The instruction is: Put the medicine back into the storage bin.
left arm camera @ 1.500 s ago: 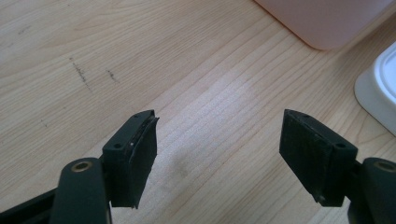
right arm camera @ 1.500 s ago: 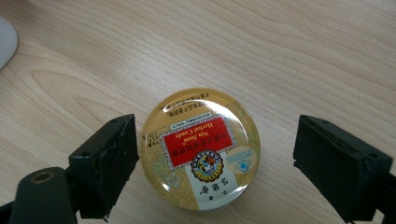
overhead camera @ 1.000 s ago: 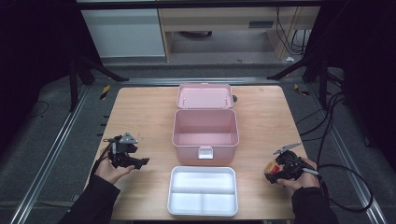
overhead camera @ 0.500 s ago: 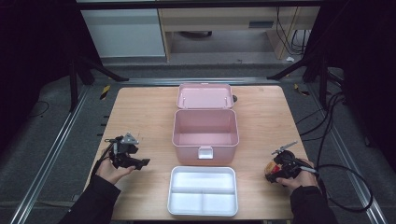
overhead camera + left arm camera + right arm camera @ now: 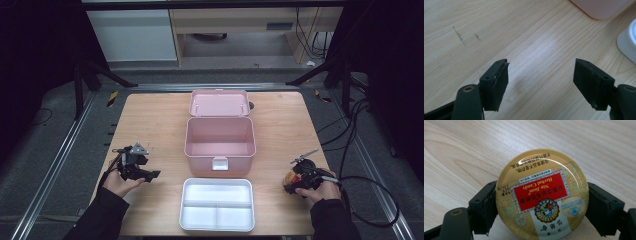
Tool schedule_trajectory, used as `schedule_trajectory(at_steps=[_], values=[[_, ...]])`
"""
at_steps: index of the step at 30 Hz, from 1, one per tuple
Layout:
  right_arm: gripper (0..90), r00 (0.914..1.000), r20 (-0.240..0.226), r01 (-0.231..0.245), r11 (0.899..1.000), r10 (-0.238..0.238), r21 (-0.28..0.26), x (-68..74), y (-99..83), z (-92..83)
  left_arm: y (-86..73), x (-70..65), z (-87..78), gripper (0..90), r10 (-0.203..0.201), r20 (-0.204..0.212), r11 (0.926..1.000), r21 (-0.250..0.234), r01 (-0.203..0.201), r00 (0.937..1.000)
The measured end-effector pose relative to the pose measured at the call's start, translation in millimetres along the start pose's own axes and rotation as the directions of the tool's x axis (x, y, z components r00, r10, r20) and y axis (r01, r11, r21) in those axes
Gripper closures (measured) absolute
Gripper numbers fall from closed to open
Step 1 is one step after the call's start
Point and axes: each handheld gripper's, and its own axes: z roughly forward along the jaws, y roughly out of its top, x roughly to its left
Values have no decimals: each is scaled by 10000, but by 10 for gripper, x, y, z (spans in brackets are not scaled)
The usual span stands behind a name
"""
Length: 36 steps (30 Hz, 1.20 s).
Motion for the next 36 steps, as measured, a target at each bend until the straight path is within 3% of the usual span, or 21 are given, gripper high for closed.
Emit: schedule_trajectory(at_steps=[7,11,25,31,36], values=[[206,10000,-29,25,9964,-28,-853,36,87,-201,-2,0,4,280,-17,-23,10000,-8,17,10000],[206,9999,-57,122,9885,-132,-1504,67,188,-350,-7,7,10,276,-40,-32,10000,29,40,10000],[206,9997,141,233,9683,-205,-2486,17,485,-622,-20,23,33,274,-117,-24,9999,121,117,9999],[206,9994,191,329,9486,-283,-3147,9,685,-792,-21,24,40,274,-117,-10,9998,149,117,9999],[206,9990,159,436,9400,-406,-3385,49,816,-872,-20,25,42,274,-128,1,9998,144,128,9999]])
